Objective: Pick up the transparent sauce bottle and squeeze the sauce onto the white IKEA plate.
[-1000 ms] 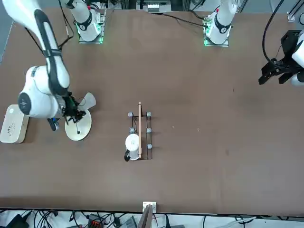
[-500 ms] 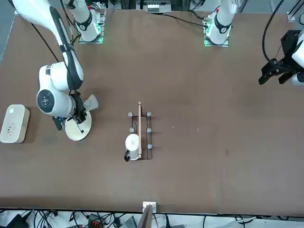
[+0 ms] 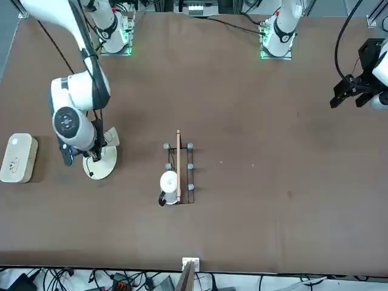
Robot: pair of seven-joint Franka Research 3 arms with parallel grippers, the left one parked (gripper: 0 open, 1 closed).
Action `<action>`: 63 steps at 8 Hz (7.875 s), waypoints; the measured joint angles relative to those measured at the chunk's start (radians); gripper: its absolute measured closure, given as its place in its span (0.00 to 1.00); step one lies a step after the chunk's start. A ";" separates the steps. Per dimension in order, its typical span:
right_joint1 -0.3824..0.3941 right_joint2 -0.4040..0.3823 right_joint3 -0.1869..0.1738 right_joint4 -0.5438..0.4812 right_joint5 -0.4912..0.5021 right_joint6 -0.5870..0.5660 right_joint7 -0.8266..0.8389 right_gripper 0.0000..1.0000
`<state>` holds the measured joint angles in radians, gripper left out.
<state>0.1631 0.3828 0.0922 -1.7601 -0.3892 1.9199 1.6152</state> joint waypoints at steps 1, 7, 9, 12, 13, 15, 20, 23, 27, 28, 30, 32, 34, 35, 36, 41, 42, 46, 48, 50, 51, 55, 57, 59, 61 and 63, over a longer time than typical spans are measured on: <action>0.028 0.005 0.000 0.000 -0.075 -0.023 0.082 0.59; 0.065 0.084 -0.024 -0.001 -0.478 -0.342 0.371 0.59; 0.026 0.122 -0.074 -0.011 -0.506 -0.409 0.448 0.59; -0.019 0.152 -0.172 -0.149 -0.652 -0.425 0.658 0.59; -0.028 0.154 -0.199 -0.207 -0.691 -0.426 0.728 0.59; -0.086 0.156 -0.216 -0.321 -0.790 -0.428 0.859 0.59; -0.198 0.206 -0.217 -0.462 -0.872 -0.365 1.113 0.59; -0.206 0.212 -0.217 -0.458 -0.872 -0.298 1.128 0.59; -0.225 0.196 -0.214 -0.455 -0.872 -0.278 1.150 0.59; -0.223 0.190 -0.204 -0.454 -0.865 -0.278 1.151 0.59; -0.206 0.184 -0.189 -0.454 -0.849 -0.277 1.174 0.59; -0.197 0.186 -0.187 -0.454 -0.847 -0.276 1.176 0.59; -0.193 0.202 -0.185 -0.454 -0.847 -0.270 1.182 0.59; -0.183 0.211 -0.185 -0.454 -0.847 -0.274 1.186 0.59; -0.174 0.212 -0.185 -0.454 -0.847 -0.275 1.186 0.59; -0.162 0.220 -0.185 -0.454 -0.847 -0.277 1.186 0.32; -0.156 0.228 -0.184 -0.454 -0.847 -0.276 1.186 0.15; -0.133 0.233 -0.184 -0.453 -0.846 -0.279 1.185 0.00; -0.114 0.233 -0.184 -0.436 -0.830 -0.294 1.183 0.00; -0.076 0.232 -0.183 -0.379 -0.755 -0.332 1.157 0.00; -0.049 0.231 -0.183 -0.344 -0.714 -0.362 1.142 0.00; 0.068 0.228 -0.177 -0.124 -0.508 -0.421 1.003 0.00; 0.082 0.228 -0.176 -0.022 -0.421 -0.415 0.783 0.00; 0.077 0.228 -0.181 0.057 -0.311 -0.395 0.519 0.00; 0.074 0.227 -0.185 0.154 -0.188 -0.387 0.252 0.00; 0.062 0.227 -0.187 0.231 -0.103 -0.387 0.024 0.00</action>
<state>0.2251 0.6095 -0.0946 -1.5288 -0.4919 1.5330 1.6388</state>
